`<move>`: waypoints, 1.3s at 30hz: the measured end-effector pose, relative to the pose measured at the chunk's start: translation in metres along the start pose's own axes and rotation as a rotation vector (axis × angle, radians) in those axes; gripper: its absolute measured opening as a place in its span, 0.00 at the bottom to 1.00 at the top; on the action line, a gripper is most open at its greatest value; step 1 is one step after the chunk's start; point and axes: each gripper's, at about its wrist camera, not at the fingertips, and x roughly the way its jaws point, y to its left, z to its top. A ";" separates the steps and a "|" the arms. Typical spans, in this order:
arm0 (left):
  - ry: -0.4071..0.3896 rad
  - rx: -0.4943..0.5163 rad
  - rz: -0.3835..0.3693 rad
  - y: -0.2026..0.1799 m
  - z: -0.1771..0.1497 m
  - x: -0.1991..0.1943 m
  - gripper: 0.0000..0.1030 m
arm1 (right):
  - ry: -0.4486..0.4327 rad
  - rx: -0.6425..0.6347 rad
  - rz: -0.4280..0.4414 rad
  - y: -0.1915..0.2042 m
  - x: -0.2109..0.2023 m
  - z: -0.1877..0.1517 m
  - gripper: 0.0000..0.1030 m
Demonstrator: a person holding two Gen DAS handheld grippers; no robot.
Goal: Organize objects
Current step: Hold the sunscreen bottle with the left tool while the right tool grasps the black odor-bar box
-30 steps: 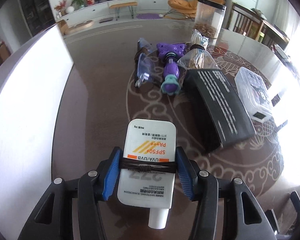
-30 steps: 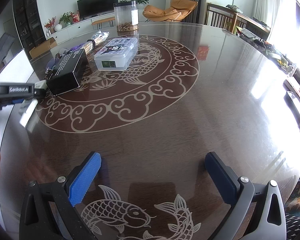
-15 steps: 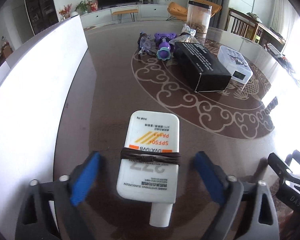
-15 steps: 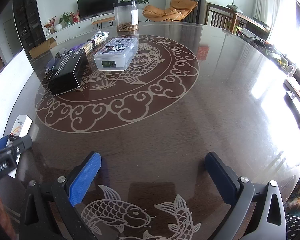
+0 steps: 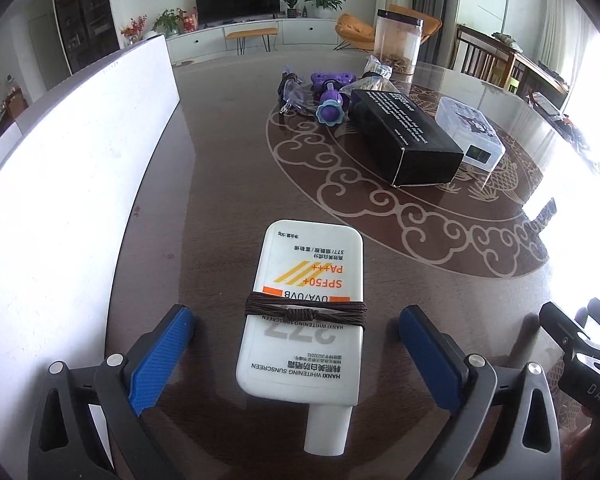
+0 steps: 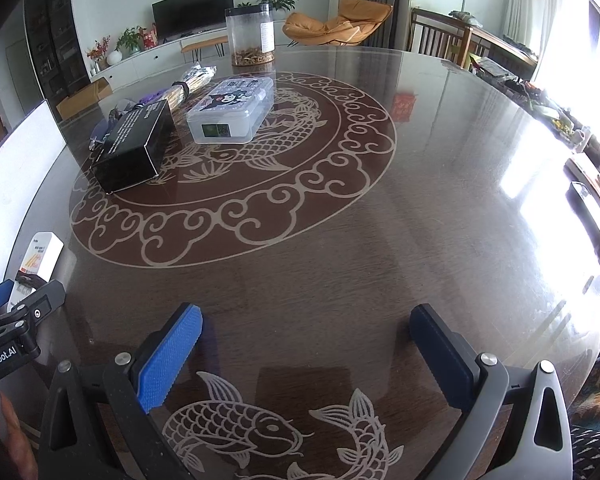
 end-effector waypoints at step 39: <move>-0.003 -0.003 0.000 0.000 0.002 0.001 1.00 | 0.246 -0.347 0.227 0.158 0.084 0.144 0.58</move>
